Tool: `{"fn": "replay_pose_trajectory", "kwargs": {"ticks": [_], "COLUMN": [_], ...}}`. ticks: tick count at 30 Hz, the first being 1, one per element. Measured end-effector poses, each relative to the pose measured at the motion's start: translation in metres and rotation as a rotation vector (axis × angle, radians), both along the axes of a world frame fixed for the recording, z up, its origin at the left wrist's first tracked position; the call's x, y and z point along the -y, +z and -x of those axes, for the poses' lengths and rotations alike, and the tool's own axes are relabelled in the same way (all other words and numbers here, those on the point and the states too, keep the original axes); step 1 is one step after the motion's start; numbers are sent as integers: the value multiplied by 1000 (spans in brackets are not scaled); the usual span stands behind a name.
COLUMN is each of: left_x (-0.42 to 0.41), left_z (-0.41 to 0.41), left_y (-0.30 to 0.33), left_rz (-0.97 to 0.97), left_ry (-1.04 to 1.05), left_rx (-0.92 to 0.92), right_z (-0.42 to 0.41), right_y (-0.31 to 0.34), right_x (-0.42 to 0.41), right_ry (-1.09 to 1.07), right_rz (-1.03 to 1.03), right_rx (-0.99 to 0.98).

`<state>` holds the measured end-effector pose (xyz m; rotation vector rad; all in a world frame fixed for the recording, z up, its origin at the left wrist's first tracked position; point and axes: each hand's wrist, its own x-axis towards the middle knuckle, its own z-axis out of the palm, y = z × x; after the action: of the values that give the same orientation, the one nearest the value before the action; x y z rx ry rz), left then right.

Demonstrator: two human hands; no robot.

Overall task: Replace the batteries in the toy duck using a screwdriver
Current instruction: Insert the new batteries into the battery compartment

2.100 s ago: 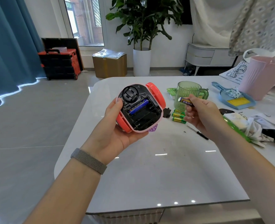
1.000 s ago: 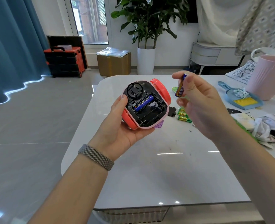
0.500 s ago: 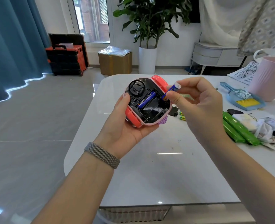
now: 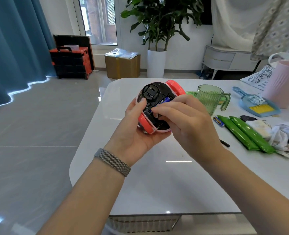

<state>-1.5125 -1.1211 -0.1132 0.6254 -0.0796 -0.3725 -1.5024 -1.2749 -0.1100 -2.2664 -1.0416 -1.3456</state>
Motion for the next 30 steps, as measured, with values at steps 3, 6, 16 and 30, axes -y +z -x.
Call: {"fn": "replay_pose_trajectory", "kwargs": {"ticks": [3, 6, 16, 30], "left_x": [1, 1, 4, 12], "left_z": [5, 6, 5, 7], "left_y": [3, 3, 0, -1], "left_rz": [-43, -92, -212, -367], "left_ry": [8, 52, 110, 273], "left_rx": [94, 106, 95, 110], "right_z": [-2, -6, -3, -5], "right_y": [-1, 0, 11, 0], "right_x": [-2, -2, 11, 5], "right_ry": [-62, -59, 61, 480], "right_rz": [-26, -104, -311, -890], "right_rx": [44, -8, -565, -1110]}}
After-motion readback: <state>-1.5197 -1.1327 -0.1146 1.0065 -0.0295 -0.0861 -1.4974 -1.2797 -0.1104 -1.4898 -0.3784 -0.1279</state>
